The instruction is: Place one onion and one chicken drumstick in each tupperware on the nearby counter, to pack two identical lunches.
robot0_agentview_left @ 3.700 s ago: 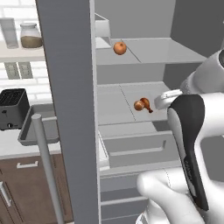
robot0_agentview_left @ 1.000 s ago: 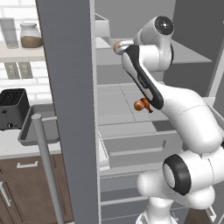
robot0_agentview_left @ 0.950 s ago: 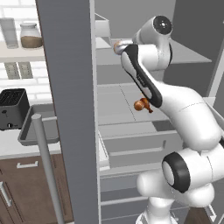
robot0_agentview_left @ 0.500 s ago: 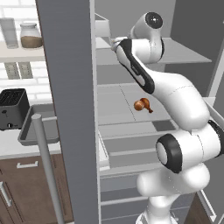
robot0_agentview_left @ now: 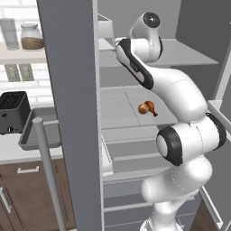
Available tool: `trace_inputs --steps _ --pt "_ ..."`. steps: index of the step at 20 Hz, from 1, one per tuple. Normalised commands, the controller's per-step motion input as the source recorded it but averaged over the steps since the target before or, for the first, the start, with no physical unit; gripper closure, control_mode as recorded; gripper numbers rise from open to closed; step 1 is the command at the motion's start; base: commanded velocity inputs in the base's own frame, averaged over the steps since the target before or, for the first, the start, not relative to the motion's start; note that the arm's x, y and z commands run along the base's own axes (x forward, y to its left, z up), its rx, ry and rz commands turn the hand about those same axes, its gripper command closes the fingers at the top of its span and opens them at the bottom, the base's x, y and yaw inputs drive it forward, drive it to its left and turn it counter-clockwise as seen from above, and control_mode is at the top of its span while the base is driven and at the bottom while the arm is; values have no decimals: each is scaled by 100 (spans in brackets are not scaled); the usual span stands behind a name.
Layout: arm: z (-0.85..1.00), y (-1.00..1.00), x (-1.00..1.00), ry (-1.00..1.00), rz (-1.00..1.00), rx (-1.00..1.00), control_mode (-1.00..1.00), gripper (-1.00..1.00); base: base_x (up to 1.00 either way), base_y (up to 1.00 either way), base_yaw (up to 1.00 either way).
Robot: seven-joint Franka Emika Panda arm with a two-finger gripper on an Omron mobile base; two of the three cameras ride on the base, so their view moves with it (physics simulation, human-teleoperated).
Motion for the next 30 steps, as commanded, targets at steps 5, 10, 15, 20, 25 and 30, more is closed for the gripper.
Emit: trace_inputs --steps 5,10,15,20,25,30 --pt "-10 2 28 3 0 0 -100 -100 0 0 0" --pt "-5 0 28 4 0 0 -100 -100 0 0 0" --pt "-7 0 32 3 0 0 -100 -100 0 0 0" --pt "-11 0 20 4 0 0 -100 -100 0 0 0" --pt "-11 3 8 2 0 0 -100 100 0 0 0" --pt "-12 7 -11 0 1 0 -100 100 0 0 0"
